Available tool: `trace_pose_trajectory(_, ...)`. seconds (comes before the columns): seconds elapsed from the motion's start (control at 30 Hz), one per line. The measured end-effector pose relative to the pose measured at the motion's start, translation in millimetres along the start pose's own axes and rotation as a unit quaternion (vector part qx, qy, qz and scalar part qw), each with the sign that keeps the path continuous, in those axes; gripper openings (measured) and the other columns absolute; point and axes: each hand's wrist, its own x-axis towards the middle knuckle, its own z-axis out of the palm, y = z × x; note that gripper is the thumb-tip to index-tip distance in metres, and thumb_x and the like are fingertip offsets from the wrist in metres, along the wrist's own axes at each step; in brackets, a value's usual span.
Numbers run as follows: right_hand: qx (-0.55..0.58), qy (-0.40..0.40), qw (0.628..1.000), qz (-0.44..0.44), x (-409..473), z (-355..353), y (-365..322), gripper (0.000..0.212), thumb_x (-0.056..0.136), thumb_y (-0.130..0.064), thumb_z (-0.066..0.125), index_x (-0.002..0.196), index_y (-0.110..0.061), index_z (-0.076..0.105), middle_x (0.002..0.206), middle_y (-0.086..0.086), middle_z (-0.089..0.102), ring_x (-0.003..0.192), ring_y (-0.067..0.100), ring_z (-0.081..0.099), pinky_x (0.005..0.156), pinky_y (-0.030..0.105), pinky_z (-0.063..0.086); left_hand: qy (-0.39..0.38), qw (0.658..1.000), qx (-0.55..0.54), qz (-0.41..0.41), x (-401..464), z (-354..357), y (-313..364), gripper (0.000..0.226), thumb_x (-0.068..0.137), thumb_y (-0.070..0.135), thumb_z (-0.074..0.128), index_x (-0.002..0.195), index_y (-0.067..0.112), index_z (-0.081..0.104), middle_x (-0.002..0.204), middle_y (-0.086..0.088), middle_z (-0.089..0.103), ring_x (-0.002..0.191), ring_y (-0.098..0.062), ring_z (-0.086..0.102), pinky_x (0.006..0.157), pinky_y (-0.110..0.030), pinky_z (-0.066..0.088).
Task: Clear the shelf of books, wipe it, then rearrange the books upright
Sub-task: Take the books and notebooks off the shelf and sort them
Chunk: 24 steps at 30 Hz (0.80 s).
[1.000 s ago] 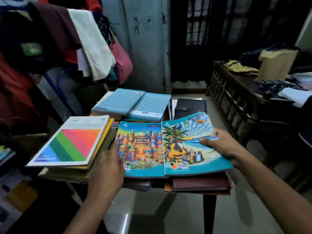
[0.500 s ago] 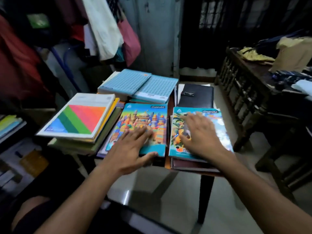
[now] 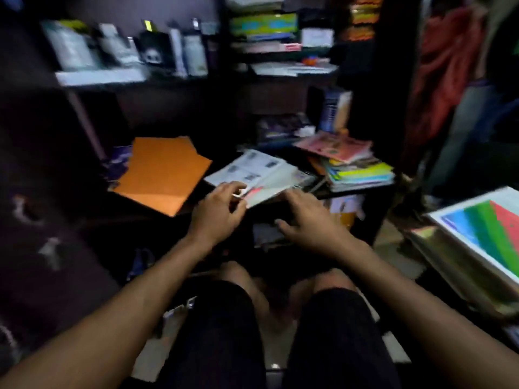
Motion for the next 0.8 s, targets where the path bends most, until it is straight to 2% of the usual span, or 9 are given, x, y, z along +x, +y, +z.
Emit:
trace_pose_trajectory(0.13, -0.099, -0.069, 0.989, -0.085, 95.5, 43.1, -39.7, 0.065, 0.092, -0.041, 0.061, 0.148, -0.019, 0.038, 0.149, 0.01, 0.042, 0.139, 0.032, 0.037, 0.111, 0.045, 0.035, 0.035, 0.982, 0.185, -0.025, 9.5, -33.1, -92.2, 0.043, 0.087, 0.029, 0.072, 0.129, 0.025, 0.06, 0.127, -0.008, 0.058, 0.116, -0.037, 0.054, 0.088, -0.045, 0.043)
trace_pose_trajectory(0.2, -0.147, -0.114, 0.977, -0.106, 127.4, 61.1, -48.6, 0.069, 0.098, -0.048, 0.053, 0.156, -0.024, 0.026, 0.162, 0.008, 0.025, 0.15, 0.029, 0.021, 0.118, 0.048, 0.023, 0.045, 0.959, 0.258, -0.104, 14.5, -44.3, -122.7, 0.065, 0.085, 0.054, 0.07, 0.141, 0.029, 0.05, 0.148, -0.011, 0.046, 0.131, -0.038, 0.043, 0.101, -0.052, 0.032)
trace_pose_trajectory(0.3, -0.155, -0.138, 0.97, -0.13, 157.8, 91.6, -57.9, 0.059, 0.105, -0.052, 0.034, 0.158, -0.029, 0.023, 0.167, 0.004, 0.015, 0.153, 0.028, 0.011, 0.121, 0.05, 0.015, -0.019, 0.928, 0.284, -0.239, 20.9, -51.2, -158.6, 0.1, 0.08, 0.089, 0.033, 0.159, 0.029, 0.019, 0.168, -0.011, 0.006, 0.153, -0.034, 0.003, 0.117, -0.053, 0.009)
trace_pose_trajectory(0.4, -0.147, -0.121, 0.973, -0.134, 173.3, 119.3, -62.9, 0.048, 0.107, -0.046, 0.027, 0.148, -0.025, 0.04, 0.16, 0.007, 0.03, 0.147, 0.031, 0.024, 0.117, 0.05, 0.021, -0.022, 0.929, 0.3, -0.215, 19.2, -44.4, -165.4, 0.109, 0.074, 0.093, 0.01, 0.162, 0.028, 0.01, 0.169, -0.009, -0.01, 0.154, -0.031, -0.012, 0.12, -0.053, 0.003)
trace_pose_trajectory(0.5, -0.147, -0.042, 0.982, -0.115, 173.6, 140.3, -56.3, 0.047, 0.101, -0.045, 0.031, 0.136, -0.023, 0.052, 0.148, 0.005, 0.049, 0.138, 0.029, 0.04, 0.113, 0.05, 0.028, -0.017, 0.927, 0.303, -0.221, 22.6, -41.6, -160.4, 0.101, 0.079, 0.093, 0.02, 0.16, 0.034, 0.014, 0.17, -0.005, -0.002, 0.155, -0.028, -0.005, 0.116, -0.053, -0.003)
trace_pose_trajectory(0.6, -0.136, 0.022, 0.987, -0.083, 169.7, 150.5, -51.0, 0.05, 0.093, -0.044, 0.036, 0.13, -0.02, 0.06, 0.137, 0.004, 0.06, 0.133, 0.027, 0.049, 0.111, 0.054, 0.034, 0.015, 0.92, 0.307, -0.243, 44.8, -63.1, -156.0, 0.075, 0.089, 0.079, 0.036, 0.151, 0.037, 0.037, 0.16, -0.005, 0.029, 0.14, -0.031, 0.029, 0.11, -0.049, 0.02)
trace_pose_trajectory(0.67, -0.131, 0.032, 0.988, -0.078, 172.9, 153.9, -50.2, 0.054, 0.091, -0.045, 0.033, 0.13, -0.02, 0.06, 0.137, 0.004, 0.059, 0.134, 0.027, 0.048, 0.113, 0.054, 0.032, 0.023, 0.905, 0.314, -0.285, 61.4, -81.8, -167.7, 0.076, 0.091, 0.071, 0.045, 0.153, 0.03, 0.033, 0.157, -0.008, 0.033, 0.137, -0.032, 0.032, 0.109, -0.047, 0.027)
trace_pose_trajectory(0.73, -0.129, 0.03, 0.988, -0.077, 174.7, 154.7, -49.7, 0.057, 0.091, -0.046, 0.03, 0.132, -0.02, 0.059, 0.14, 0.004, 0.057, 0.136, 0.026, 0.045, 0.115, 0.054, 0.029, -0.018, 0.89, 0.317, -0.328, 71.0, -94.9, -176.1, 0.089, 0.089, 0.073, 0.046, 0.159, 0.024, 0.02, 0.159, -0.01, 0.028, 0.142, -0.035, 0.026, 0.111, -0.047, 0.026)
trace_pose_trajectory(0.8, -0.13, 0.027, 0.988, -0.077, 175.5, 157.0, -48.6, 0.058, 0.092, -0.047, 0.028, 0.135, -0.019, 0.057, 0.144, 0.004, 0.054, 0.139, 0.025, 0.042, 0.117, 0.053, 0.024, -0.045, 0.889, 0.288, -0.354, 77.8, -95.5, -176.5, 0.093, 0.089, 0.074, 0.048, 0.158, 0.02, 0.02, 0.159, -0.012, 0.026, 0.143, -0.035, 0.028, 0.11, -0.046, 0.033)
